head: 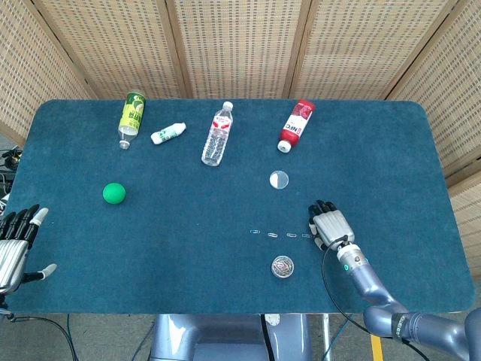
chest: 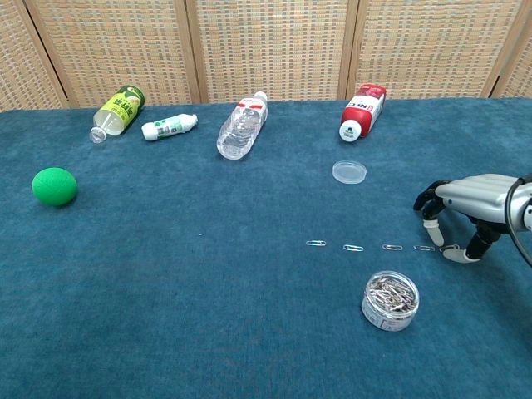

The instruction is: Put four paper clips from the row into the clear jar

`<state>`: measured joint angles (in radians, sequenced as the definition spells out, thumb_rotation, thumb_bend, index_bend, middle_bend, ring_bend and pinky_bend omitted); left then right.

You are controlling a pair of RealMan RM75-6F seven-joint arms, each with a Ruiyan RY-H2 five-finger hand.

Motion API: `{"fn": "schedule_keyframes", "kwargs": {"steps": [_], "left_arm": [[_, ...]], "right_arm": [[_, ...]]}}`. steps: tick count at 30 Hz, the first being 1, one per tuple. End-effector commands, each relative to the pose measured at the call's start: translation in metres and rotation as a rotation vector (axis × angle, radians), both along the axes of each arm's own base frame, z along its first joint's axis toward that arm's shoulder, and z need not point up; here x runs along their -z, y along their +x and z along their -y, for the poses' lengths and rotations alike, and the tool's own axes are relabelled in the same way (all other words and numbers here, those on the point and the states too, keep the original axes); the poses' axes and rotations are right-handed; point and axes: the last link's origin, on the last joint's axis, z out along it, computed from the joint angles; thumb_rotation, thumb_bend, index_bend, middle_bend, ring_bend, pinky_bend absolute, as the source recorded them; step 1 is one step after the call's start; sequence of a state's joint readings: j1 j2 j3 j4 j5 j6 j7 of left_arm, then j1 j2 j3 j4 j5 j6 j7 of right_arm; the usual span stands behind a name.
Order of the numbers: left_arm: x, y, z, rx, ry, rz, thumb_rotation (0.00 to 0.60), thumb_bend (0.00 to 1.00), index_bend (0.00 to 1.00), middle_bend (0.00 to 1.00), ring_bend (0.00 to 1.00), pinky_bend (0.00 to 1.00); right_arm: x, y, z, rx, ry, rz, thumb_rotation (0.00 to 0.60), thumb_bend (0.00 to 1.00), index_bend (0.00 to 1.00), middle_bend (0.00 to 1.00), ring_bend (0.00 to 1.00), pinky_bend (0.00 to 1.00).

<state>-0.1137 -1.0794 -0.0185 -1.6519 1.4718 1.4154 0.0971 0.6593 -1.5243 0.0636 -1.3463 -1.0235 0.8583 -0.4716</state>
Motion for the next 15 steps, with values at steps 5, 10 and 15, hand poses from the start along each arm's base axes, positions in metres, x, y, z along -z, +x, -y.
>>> {"fn": "schedule_keyframes", "kwargs": {"steps": [5, 10, 15], "left_arm": [[0.0001, 0.0002, -0.0004, -0.001, -0.002, 0.001, 0.600, 0.00, 0.00, 0.00, 0.00, 0.00], [-0.0005, 0.0002, -0.0006, -0.001, 0.000, 0.002, 0.600, 0.00, 0.00, 0.00, 0.00, 0.00], [-0.0008, 0.0000, -0.0005, -0.002, -0.001, 0.004, 0.600, 0.00, 0.00, 0.00, 0.00, 0.00]], "right_arm": [[0.0012, 0.0009, 0.0007, 0.001, 0.002, -0.003, 0.600, 0.43, 0.54, 0.15, 0.00, 0.10], [0.0033, 0.0015, 0.0009, -0.002, 0.002, -0.007, 0.600, 0.47, 0.57, 0.14, 0.00, 0.10], [0.0047, 0.0025, 0.0011, -0.010, -0.001, -0.011, 0.600, 0.47, 0.61, 0.15, 0.00, 0.11]]}}
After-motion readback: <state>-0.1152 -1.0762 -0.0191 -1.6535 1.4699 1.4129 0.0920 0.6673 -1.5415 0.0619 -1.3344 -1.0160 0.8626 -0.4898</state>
